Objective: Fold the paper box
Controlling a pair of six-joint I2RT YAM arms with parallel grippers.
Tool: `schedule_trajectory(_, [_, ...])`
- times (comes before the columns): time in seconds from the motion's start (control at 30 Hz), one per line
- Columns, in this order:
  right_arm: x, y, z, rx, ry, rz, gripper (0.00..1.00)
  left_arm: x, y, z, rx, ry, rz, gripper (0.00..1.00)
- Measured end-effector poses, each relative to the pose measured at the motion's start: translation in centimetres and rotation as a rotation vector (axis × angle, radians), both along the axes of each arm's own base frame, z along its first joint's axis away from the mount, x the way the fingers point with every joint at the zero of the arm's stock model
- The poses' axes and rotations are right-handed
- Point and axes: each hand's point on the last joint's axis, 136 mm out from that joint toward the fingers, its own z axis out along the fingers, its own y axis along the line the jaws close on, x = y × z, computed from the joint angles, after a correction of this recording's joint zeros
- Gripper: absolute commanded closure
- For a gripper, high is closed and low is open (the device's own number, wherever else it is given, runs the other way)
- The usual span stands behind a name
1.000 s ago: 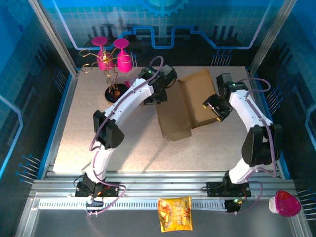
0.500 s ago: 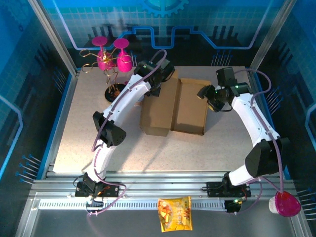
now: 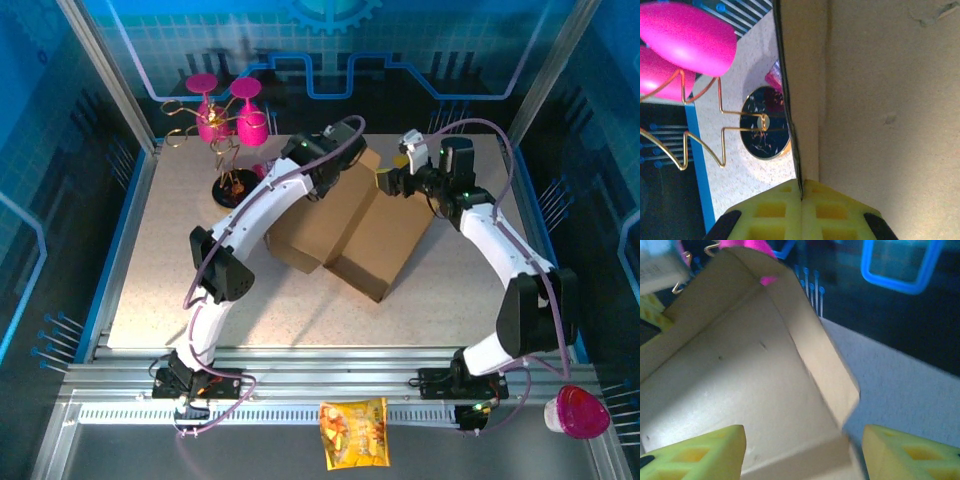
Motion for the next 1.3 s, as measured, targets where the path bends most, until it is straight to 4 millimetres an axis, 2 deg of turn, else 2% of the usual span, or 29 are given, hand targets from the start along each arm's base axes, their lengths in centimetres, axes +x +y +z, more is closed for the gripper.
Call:
schedule_trajectory(0.1, [1.3,0.7,1.0,-0.067,-0.104,0.076,0.33,0.1,-1.4,0.3,0.023,-0.024,-0.060,1.00])
schedule_trajectory(0.23, [1.8,0.9,1.3,-0.131,-0.180,0.125,0.35,0.3,-2.5,0.8,0.056,-0.047,-0.117,1.00])
schedule_trajectory(0.33, [2.1,1.0,0.9,-0.154,-0.193,0.137,0.41,0.5,-2.8,1.2,0.078,-0.061,-0.138,1.00])
schedule_trajectory(0.47, [2.6,0.9,-0.1,-0.168,-0.171,0.131,0.43,0.8,-3.1,1.6,0.098,-0.079,-0.160,1.00])
schedule_trajectory(0.6, [3.2,0.6,-1.1,-0.186,-0.144,0.107,0.49,1.0,-3.4,1.9,0.107,-0.091,-0.182,1.00])
schedule_trajectory(0.73, [3.8,0.5,-1.5,-0.202,-0.129,0.089,0.64,1.1,-3.9,2.4,0.111,-0.108,-0.200,1.00])
schedule_trajectory(0.8, [4.0,0.6,-1.2,-0.212,-0.133,0.079,0.77,1.1,-4.2,2.5,0.109,-0.115,-0.208,1.00])
schedule_trajectory(0.87, [4.2,0.9,-0.8,-0.224,-0.148,0.070,0.99,1.1,-4.4,2.6,0.108,-0.119,-0.214,1.00])
schedule_trajectory(0.9, [4.1,1.0,-0.7,-0.220,-0.144,0.071,1.00,1.1,-4.6,2.6,0.105,-0.123,-0.216,1.00])
schedule_trajectory(0.93, [4.2,1.1,-0.6,-0.225,-0.148,0.063,1.00,1.1,-4.7,2.7,0.103,-0.127,-0.216,0.95])
schedule_trajectory(0.97, [4.3,1.2,-0.6,-0.222,-0.143,0.056,1.00,1.0,-4.7,2.8,0.104,-0.128,-0.218,0.85])
schedule_trajectory(1.1, [4.5,0.8,-1.1,-0.206,-0.163,0.012,1.00,0.6,-5.4,3.5,0.066,-0.155,-0.205,0.34])
schedule_trajectory(1.17, [3.9,0.0,-2.5,-0.167,-0.158,-0.021,1.00,0.2,-6.0,5.0,-0.003,-0.198,-0.173,0.13])
schedule_trajectory(1.2, [3.7,-0.6,-3.2,-0.147,-0.147,-0.041,1.00,-0.1,-6.1,6.0,-0.047,-0.224,-0.150,0.09])
schedule_trajectory(1.3, [3.5,-3.1,-5.3,-0.077,-0.108,-0.114,1.00,-1.6,-5.5,9.4,-0.233,-0.287,-0.064,0.08])
